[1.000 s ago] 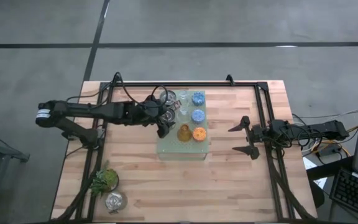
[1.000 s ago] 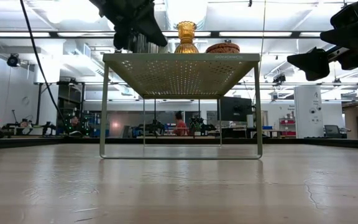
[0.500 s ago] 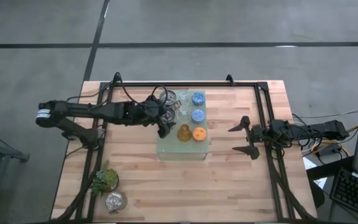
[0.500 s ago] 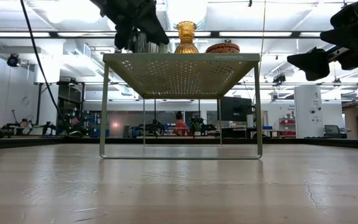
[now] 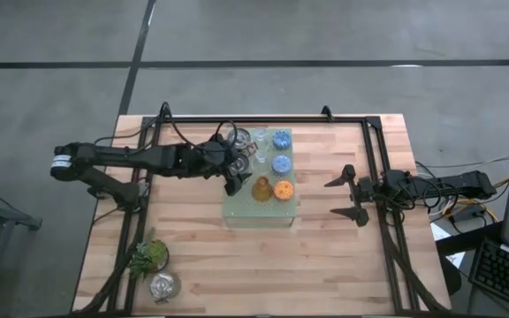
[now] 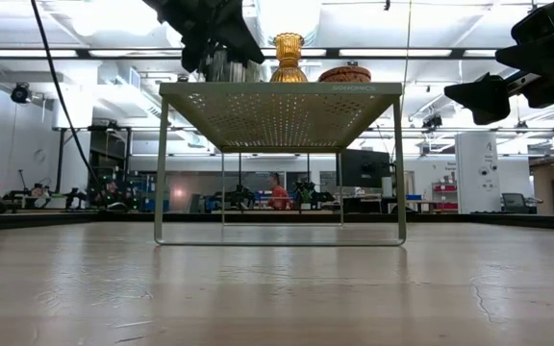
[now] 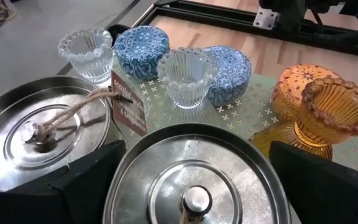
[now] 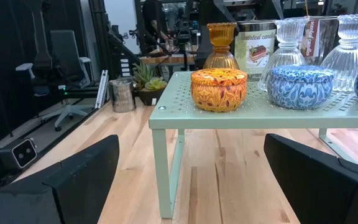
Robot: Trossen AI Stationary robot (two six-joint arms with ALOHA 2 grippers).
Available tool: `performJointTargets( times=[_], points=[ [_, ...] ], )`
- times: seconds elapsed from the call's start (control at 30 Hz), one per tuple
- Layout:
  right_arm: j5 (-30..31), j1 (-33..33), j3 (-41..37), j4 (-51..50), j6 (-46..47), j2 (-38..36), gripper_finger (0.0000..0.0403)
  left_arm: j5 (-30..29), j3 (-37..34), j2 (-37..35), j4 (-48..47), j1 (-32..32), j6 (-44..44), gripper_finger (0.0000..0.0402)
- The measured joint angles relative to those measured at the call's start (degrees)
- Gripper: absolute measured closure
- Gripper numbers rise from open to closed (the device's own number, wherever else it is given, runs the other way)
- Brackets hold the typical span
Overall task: Pick & Place candle stick holders
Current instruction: Put the green scented candle on the shelf aligned with the other brown scented candle
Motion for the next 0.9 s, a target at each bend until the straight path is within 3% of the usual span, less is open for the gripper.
performJointTargets(
  times=[0.67, 0.9],
  points=[
    [0.02, 0.01, 0.00, 0.00, 0.00, 0.00, 0.0012, 0.38, 4.97, -0.10, -1.65, -0.07, 3.47, 0.0001],
    [0.00, -0.01, 0.00, 0.00, 0.00, 0.00, 0.0012, 1.05, 11.04, -1.08, -12.98, -1.46, 7.43, 0.0001]
  ],
)
